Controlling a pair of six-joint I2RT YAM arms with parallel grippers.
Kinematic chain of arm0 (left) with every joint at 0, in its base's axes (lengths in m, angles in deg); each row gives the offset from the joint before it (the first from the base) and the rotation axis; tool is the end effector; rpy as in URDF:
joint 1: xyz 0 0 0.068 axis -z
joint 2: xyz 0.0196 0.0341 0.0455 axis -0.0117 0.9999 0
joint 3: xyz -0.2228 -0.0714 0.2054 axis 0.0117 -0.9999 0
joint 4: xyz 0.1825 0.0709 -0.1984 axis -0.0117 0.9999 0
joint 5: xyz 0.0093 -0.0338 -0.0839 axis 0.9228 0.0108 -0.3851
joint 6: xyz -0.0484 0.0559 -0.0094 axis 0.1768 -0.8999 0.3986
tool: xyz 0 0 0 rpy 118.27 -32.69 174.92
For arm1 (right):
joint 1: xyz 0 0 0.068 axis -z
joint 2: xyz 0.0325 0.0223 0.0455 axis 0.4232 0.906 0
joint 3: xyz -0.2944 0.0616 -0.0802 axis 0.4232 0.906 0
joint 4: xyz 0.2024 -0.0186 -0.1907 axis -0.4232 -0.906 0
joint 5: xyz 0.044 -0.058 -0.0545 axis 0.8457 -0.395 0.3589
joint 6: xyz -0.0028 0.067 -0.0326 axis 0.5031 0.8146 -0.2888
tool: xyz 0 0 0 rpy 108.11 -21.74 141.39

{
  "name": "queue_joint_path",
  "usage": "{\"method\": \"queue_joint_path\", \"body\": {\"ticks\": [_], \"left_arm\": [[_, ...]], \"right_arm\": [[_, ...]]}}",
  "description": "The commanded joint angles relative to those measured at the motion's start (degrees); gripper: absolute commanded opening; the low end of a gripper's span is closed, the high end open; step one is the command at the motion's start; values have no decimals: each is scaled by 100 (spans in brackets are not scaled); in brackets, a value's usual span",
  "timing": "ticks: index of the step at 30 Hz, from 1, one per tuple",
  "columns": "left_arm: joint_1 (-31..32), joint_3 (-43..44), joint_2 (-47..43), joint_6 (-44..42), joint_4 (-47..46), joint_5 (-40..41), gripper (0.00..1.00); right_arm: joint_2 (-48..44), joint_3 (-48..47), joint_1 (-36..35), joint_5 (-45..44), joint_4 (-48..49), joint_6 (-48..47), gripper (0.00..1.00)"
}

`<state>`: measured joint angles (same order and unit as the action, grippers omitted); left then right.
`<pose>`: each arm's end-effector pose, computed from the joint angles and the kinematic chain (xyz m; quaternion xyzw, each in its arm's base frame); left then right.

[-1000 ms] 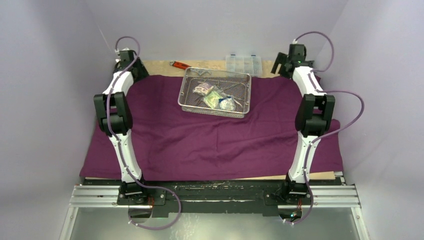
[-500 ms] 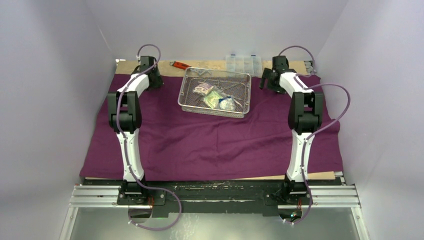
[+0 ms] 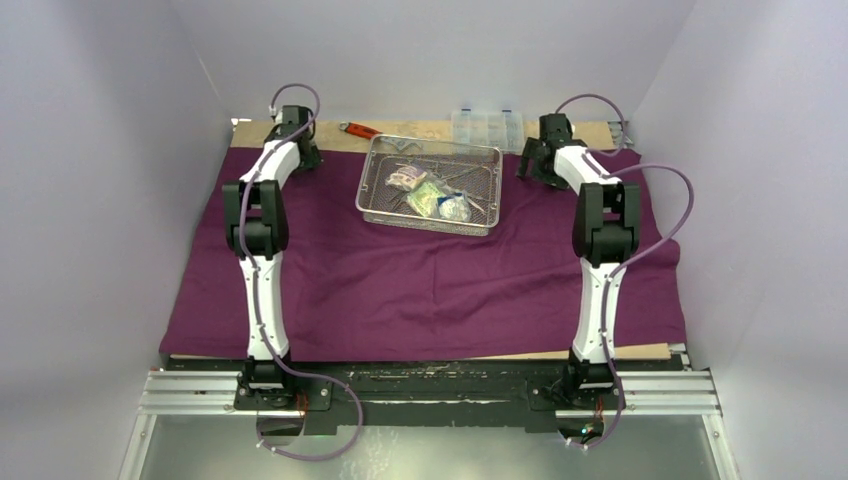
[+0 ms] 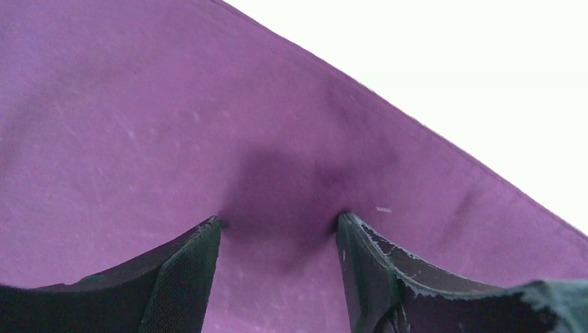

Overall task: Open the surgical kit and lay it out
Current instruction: Smooth out the surgical kit at the center of the board.

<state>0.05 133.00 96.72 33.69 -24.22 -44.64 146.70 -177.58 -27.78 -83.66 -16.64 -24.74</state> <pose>0.5967 0.0276 0.1552 -0.2408 0.9020 0.0990 0.3445 0.5608 0.0143 0.1654 0.1730 0.9326 -0.0355 0.3147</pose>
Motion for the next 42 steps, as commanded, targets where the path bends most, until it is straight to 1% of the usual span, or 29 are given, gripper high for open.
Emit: {"method": "queue_joint_path", "body": {"ticks": [1,8,14,17,18,23,27,29,32,33,36,37,42], "left_arm": [[-587,112,626,67,643,401,61],[-955,518,925,119,790,297,61],[-1140,835,1097,20,811,201,61],[-1158,919,1055,-205,619,-201,61],[-1159,909,1015,-287,495,-461,62],[-1158,930,731,-464,216,-1069,63],[-1155,899,497,-473,111,-1330,65],[-1159,905,414,-455,98,-1389,66],[-1154,918,318,-475,82,-1463,68],[-1151,922,291,-472,84,-1474,68],[-1152,922,215,-499,119,-1439,68],[-1153,908,195,-503,145,-1433,68],[-1159,568,-52,-468,117,-1351,68]], "right_arm": [[565,-245,-188,171,-71,387,90],[969,-866,-455,242,-191,718,89],[878,-992,-498,56,-216,932,89],[768,-1123,-498,15,-381,934,89],[734,-1158,-485,-61,-406,896,90],[739,-1361,-376,-469,-578,669,91],[655,-1259,-107,-538,-517,583,91],[553,-1126,18,-335,-312,391,93],[352,-1047,142,196,-52,107,97],[322,-1117,180,279,-68,83,99],[258,-1323,248,441,-201,131,99],[212,-1318,396,447,-214,171,99],[-216,-633,437,209,-35,254,98]]}}
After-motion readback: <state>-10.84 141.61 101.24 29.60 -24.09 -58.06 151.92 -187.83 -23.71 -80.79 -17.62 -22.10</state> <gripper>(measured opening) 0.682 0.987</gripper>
